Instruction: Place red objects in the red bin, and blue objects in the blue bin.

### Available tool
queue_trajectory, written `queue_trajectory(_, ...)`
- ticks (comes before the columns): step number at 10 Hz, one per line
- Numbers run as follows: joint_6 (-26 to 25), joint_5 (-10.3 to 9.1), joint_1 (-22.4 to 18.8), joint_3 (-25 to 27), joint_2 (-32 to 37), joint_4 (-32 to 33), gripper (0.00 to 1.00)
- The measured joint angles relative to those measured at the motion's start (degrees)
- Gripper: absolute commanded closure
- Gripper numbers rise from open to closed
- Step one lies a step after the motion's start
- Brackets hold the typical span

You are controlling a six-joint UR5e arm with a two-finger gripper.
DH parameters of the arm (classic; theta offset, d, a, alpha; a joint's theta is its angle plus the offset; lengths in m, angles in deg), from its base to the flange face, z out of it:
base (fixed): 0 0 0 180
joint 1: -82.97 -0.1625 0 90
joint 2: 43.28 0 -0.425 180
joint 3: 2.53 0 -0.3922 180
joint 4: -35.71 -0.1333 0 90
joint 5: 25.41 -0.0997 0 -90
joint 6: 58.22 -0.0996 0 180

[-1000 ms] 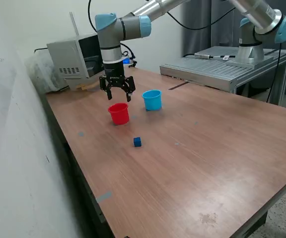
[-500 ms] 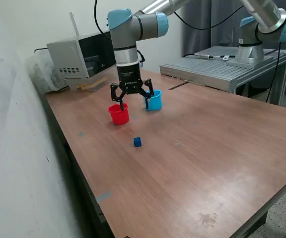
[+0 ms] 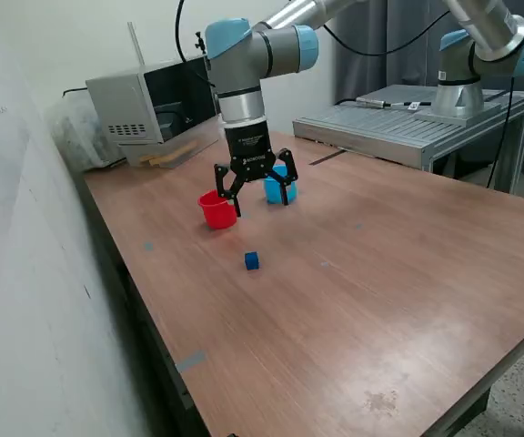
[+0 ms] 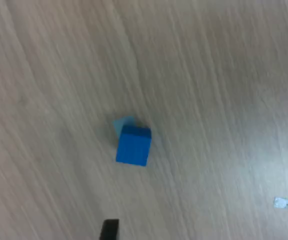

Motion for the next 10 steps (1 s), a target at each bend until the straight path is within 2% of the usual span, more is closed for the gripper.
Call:
queue_trajectory(4, 1.9, -1.25, 0.0, -1.9, -4.5, 1.5, 0.0)
queue_trajectory(10, 2.1, -1.42, 0.5, -3.2, -9.0, 6.1, 0.0)
